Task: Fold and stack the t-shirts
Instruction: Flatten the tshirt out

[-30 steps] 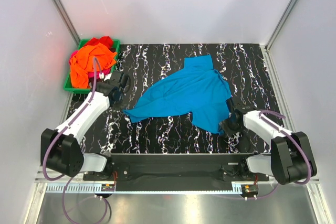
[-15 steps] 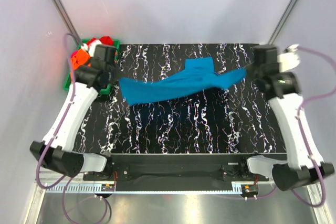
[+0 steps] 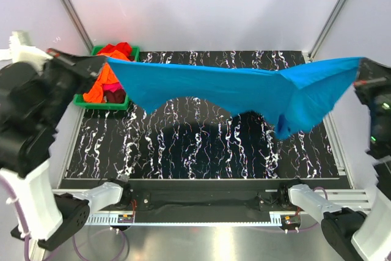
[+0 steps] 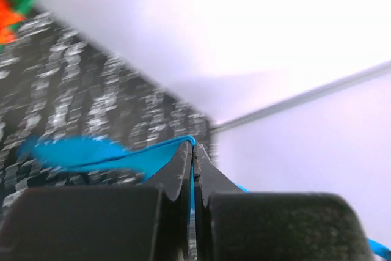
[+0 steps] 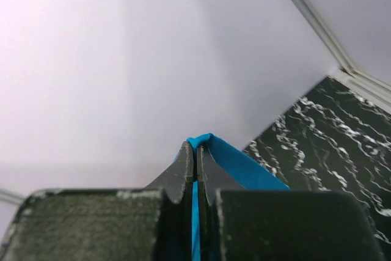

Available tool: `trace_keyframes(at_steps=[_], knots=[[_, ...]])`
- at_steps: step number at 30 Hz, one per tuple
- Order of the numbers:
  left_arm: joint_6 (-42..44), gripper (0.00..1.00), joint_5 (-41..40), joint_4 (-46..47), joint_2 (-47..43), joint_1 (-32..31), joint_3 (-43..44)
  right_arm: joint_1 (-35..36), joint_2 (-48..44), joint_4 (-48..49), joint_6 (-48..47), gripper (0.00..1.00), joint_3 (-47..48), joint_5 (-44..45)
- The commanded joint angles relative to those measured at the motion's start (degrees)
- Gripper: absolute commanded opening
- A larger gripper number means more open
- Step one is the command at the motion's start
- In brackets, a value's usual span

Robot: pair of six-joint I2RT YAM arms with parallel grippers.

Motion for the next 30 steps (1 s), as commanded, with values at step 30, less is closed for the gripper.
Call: trace_keyframes(at_steps=[30], knots=[[8.92,0.0,0.82,14.98,8.95,0.36,-0.64,-0.1,26.57,8.55,-21.31,0.0,26.41,-7.67]])
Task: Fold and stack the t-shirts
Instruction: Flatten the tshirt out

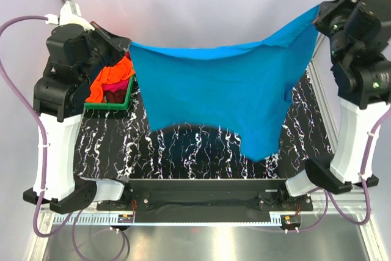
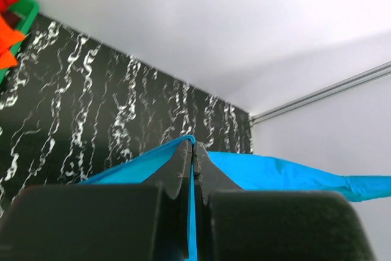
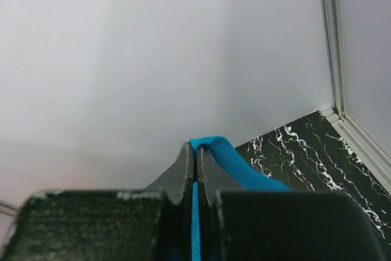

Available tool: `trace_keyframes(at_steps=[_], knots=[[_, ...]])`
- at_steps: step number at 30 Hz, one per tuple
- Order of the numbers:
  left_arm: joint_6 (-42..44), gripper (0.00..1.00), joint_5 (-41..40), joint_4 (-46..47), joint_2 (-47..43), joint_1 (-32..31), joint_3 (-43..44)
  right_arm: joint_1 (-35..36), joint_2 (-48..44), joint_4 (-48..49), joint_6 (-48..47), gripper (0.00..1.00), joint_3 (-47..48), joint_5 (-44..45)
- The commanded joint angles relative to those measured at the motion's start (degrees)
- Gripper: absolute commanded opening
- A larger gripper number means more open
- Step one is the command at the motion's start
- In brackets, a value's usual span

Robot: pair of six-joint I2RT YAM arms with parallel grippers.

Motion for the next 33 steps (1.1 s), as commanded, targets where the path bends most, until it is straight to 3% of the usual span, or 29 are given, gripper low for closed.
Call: trace_keyframes(at_steps=[1,7,16,25,29,33], knots=[[0.2,0.0,-1.02,4.34,-2.33,0.36,2.03,-0.06,-5.89,2.21,-2.31,0.0,-0.23,0.73],[-2.35,0.0,1.7,4.86,-9.44,0.27,-4.81,-0.15,-16.45,0.9,-1.35,0.0,-9.12,2.58],[-0.68,0.0,8.9,-0.58,-15.16,-0.17,-3.42,-0.15,-26.04,-7.63,0.5,0.0,-6.85,0.12],[0.62,0.0,8.57,-14.82,-5.68,-0.17,15.56,-0.06,-27.81,-5.89,-2.48,0.0,-6.31,3.97],[2.13,0.0,2.42,-14.3,-4.53,-0.17,10.05,-0.15,-24.56,1.05,-7.48,0.0,-10.09,8.02],[1.95,0.0,-0.92,-8.77,-4.36,-0.17,-4.45,-0.15,-19.2,4.58,-8.38,0.0,-19.99,6.27]])
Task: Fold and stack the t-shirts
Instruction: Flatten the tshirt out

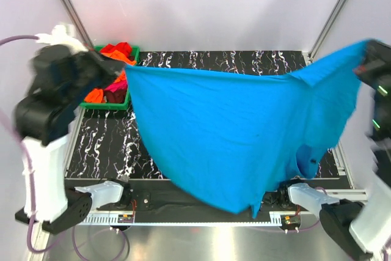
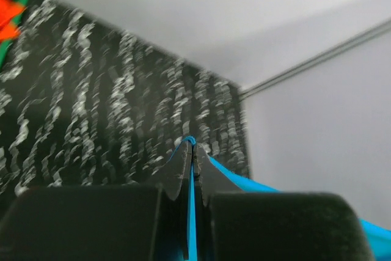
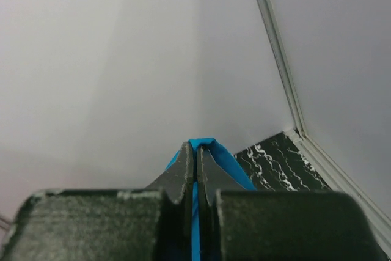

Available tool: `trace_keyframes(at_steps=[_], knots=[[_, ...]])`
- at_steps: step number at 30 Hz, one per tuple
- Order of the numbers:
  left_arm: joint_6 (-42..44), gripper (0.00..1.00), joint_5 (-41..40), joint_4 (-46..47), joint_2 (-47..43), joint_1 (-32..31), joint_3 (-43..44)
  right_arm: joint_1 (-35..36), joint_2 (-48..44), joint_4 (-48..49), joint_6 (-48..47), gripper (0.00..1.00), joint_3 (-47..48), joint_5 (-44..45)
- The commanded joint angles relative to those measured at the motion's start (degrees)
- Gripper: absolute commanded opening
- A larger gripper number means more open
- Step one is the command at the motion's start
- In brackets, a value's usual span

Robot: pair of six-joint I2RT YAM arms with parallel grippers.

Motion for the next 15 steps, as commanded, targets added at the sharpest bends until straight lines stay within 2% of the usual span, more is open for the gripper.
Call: trace_keyframes(at_steps=[1,2,3,5,9,12,15], knots=[[1.76,0.0,-6.28,5.15,2.83,0.01,-9.8,-0.15,7.58,7.18,-3.05,0.0,-9.48,0.96],[2.02,0.0,-7.51,6.57,3.44,0.09,-14.52,-0.15,8.11,10.32,-2.09,0.0,-12.38,0.43],[2.37,0.0,-10.48,7.71,4.15,0.27,-16.13,-0.15,8.9,12.36,-1.9,0.0,-18.24,-0.18],[4.3,0.0,-14.35,11.93,7.48,0.97,-19.56,-0.23,10.13,18.31,-1.38,0.0,-23.46,-1.94],[7.11,0.0,-15.51,20.18,17.05,2.82,-18.62,-2.6,18.1,28.27,-0.59,0.0,-34.36,-6.94],[7.3,0.0,-17.19,24.14,25.4,4.05,-16.43,-5.59,26.18,35.04,0.56,0.0,-35.35,-13.71],[7.38,0.0,-16.75,26.61,33.49,5.19,-14.05,-7.44,36.45,37.95,-0.41,0.0,-30.2,-18.99]])
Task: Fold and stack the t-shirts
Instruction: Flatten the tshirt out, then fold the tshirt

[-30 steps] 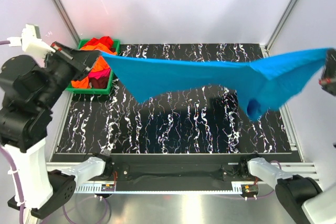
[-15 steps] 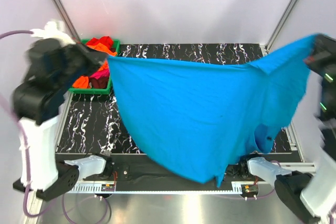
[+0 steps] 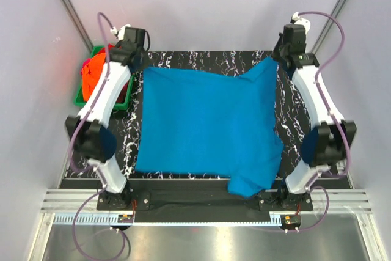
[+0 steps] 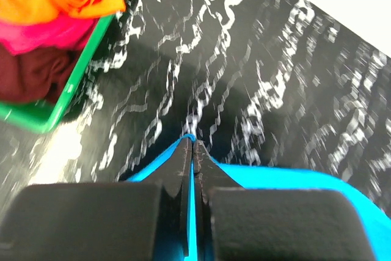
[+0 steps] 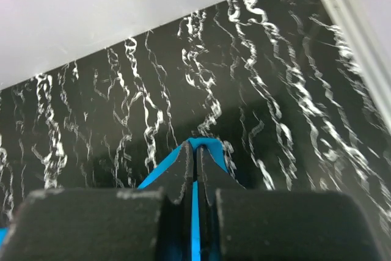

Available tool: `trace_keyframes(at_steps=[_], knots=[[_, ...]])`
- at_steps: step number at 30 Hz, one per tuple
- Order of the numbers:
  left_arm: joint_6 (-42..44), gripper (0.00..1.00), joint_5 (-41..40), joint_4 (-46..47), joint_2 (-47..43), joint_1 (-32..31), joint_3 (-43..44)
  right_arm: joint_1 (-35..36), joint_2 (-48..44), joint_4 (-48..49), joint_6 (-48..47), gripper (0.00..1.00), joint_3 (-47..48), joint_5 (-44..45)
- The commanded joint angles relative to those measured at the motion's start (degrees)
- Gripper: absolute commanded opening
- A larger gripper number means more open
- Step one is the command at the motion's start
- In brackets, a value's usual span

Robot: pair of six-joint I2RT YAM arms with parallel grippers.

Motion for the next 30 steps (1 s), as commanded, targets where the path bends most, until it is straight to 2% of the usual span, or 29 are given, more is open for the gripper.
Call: trace_keyframes(at_steps=[1,5,11,15,19,26,30], knots=[[1.79,0.0,-2.96,10.0,6.31,1.98,6.36,-2.65,6.94,12.27,-0.01,0.0,7.38,-9.19],[3.1,0.0,-0.24,13.44,14.58,3.38,10.77,-4.85,19.59,12.63,1.12,0.0,15.64,-15.36],[3.37,0.0,2.83,19.68,21.0,4.44,12.27,-5.91,28.31,14.82,3.68,0.0,22.51,-24.16],[3.46,0.0,4.86,22.41,22.67,4.88,12.01,-5.91,30.08,15.09,5.78,0.0,22.6,-25.83],[3.55,0.0,5.74,22.32,23.29,5.85,10.08,-8.37,29.21,15.0,8.94,0.0,18.48,-26.27],[5.21,0.0,9.43,22.41,21.01,7.34,4.28,-9.69,27.54,7.8,8.69,0.0,16.71,-26.89],[6.62,0.0,9.53,18.38,21.36,7.61,4.1,-10.13,25.96,5.42,8.95,0.0,14.18,-27.94]])
